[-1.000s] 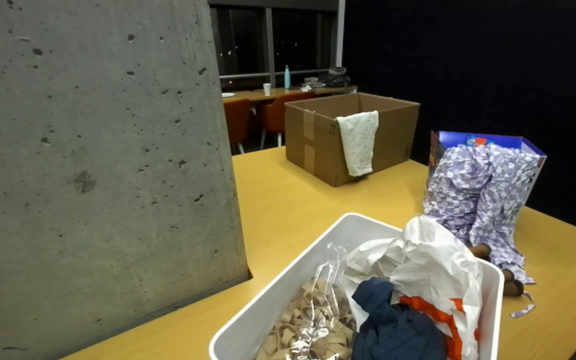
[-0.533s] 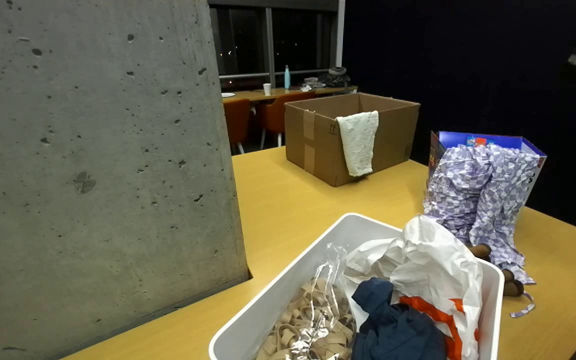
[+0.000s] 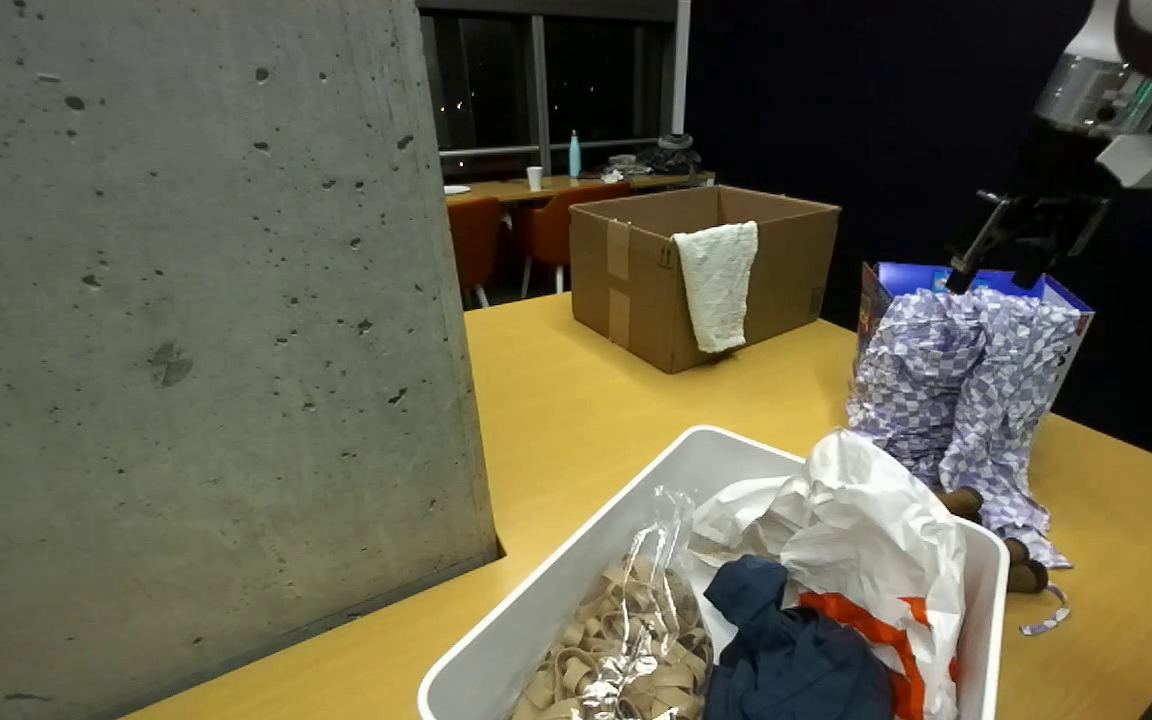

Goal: Put the cloth in the basket

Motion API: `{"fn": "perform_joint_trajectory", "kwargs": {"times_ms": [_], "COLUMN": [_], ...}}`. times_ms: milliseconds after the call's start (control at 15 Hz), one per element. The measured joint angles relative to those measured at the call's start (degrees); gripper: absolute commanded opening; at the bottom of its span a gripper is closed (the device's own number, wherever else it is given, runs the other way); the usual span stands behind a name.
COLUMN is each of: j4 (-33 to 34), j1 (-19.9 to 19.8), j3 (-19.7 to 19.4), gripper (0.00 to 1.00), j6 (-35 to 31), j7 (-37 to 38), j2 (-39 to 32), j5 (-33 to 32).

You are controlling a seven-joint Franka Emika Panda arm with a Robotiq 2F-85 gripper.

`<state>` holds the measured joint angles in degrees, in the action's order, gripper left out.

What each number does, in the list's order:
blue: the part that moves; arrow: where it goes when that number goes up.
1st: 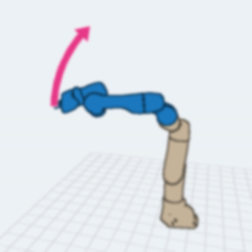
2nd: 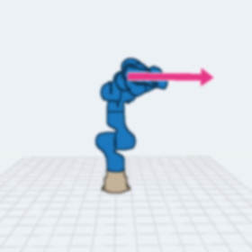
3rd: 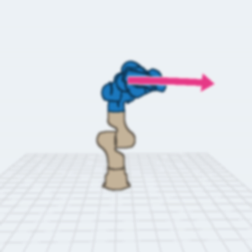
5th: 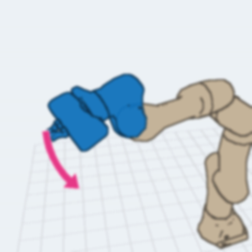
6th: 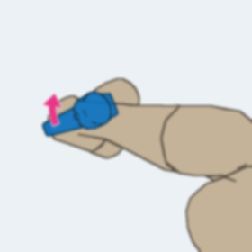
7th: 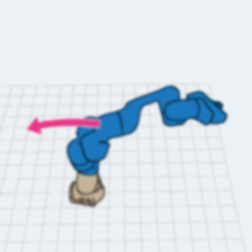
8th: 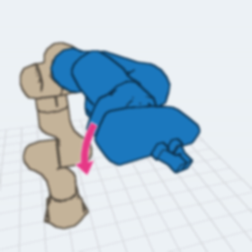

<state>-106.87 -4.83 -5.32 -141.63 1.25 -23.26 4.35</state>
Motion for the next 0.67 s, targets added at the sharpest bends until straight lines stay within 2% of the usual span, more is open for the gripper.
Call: {"fn": "perform_joint_trajectory", "kwargs": {"times_ms": [333,667], "j4": [7.57,7.77], "j1": [-0.4,-1.21], "j3": [-0.4,-2.56], "gripper": [1.0,1.0], "j6": [0.43,0.64], "j7": [7.34,13.29], "j2": [-9.36,-11.44], "j5": [0.14,0.15]}}
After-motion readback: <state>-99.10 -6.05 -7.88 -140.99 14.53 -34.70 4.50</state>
